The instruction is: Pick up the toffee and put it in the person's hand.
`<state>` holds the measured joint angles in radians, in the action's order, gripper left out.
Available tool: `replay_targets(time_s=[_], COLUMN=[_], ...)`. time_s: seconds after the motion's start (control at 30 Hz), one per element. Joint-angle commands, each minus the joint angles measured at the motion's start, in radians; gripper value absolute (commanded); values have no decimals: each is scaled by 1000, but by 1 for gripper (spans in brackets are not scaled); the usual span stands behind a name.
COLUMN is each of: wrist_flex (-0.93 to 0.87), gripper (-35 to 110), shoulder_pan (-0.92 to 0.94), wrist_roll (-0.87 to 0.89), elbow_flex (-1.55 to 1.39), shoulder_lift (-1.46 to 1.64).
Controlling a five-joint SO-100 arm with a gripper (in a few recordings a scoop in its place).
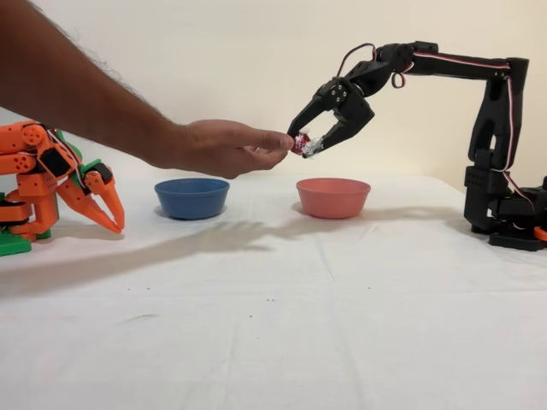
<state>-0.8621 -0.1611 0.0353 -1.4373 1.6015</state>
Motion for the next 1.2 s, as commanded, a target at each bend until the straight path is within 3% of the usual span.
replay_targets(time_s=[0.0,1.17], wrist_flex=[28,184], gripper=[14,14], shoulder_pan=[2,8], wrist_roll=[18,84], elbow_flex=[118,523], shoulder_lift=[8,-391])
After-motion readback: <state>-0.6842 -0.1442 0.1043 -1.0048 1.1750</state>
